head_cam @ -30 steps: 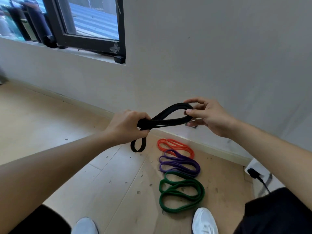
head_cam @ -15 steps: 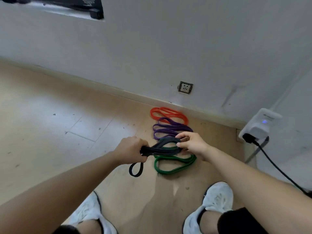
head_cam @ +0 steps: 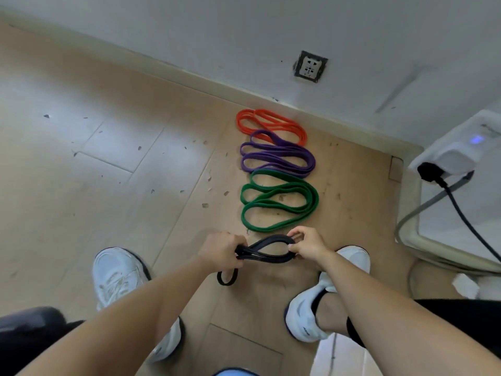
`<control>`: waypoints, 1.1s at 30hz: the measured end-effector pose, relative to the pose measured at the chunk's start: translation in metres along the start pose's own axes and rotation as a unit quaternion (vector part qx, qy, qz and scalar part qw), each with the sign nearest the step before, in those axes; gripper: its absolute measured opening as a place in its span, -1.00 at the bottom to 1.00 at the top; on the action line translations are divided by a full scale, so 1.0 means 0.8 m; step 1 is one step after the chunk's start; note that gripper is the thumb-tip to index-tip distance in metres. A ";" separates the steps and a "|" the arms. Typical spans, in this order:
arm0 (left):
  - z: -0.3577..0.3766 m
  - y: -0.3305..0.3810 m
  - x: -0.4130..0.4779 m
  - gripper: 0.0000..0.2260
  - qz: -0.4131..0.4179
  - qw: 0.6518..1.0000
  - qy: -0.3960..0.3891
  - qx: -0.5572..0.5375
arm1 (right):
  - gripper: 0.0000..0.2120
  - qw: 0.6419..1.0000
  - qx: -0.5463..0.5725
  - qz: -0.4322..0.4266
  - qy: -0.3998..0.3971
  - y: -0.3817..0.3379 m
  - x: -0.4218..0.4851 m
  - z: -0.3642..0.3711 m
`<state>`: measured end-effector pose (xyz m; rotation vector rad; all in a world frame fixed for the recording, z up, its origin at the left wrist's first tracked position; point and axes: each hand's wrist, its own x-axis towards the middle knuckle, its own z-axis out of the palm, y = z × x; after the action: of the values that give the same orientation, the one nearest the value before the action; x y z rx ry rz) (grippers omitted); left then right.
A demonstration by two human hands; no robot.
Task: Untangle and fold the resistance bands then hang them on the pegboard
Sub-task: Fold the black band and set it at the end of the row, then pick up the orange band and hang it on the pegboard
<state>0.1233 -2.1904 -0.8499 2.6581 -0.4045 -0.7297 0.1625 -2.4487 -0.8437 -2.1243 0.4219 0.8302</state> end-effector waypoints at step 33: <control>-0.028 -0.001 0.061 -0.79 -0.058 0.956 0.140 -0.251 | -0.89 0.979 -0.089 -0.141 0.116 -0.069 0.074 -0.065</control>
<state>0.1757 -2.2017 -0.8533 2.2600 0.0191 -0.4070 0.2571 -2.4559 -0.8287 -2.3877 0.1598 0.4741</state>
